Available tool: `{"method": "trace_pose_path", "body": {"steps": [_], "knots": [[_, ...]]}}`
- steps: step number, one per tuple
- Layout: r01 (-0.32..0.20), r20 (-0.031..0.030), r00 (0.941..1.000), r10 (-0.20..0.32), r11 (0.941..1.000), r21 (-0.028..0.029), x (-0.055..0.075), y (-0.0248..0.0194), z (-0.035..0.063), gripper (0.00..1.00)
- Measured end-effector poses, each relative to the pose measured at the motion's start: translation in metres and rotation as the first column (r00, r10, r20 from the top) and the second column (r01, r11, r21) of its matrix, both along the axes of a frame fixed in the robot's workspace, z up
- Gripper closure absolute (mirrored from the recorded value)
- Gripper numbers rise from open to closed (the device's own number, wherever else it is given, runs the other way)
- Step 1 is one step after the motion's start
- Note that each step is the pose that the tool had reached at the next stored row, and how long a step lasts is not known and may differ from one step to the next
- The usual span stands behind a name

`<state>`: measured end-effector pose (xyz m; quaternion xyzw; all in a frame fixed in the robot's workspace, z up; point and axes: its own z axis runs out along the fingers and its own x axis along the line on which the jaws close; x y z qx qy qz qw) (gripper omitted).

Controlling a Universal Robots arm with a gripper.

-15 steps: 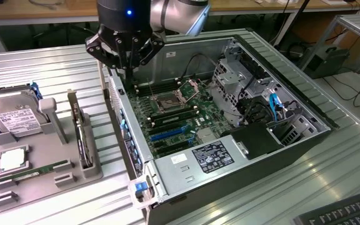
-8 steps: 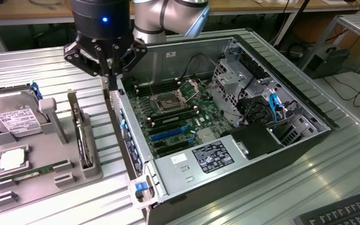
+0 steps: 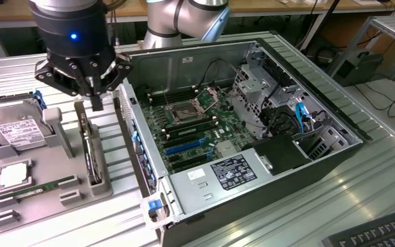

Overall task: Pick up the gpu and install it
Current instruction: 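Reach for the gpu, then pick up the gpu and move the gpu toward the slot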

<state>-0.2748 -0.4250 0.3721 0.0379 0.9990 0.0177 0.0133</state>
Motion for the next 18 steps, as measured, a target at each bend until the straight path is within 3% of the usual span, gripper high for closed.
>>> {"method": "trace_pose_path", "body": {"steps": [8,18], "knots": [[0.0,0.0001,1.0,0.0,1.0,0.0,-0.036,0.0,-0.0145,0.87],[0.0,-0.0001,1.0,0.0,1.0,-0.0002,-0.037,0.0,-0.015,0.87]]}}
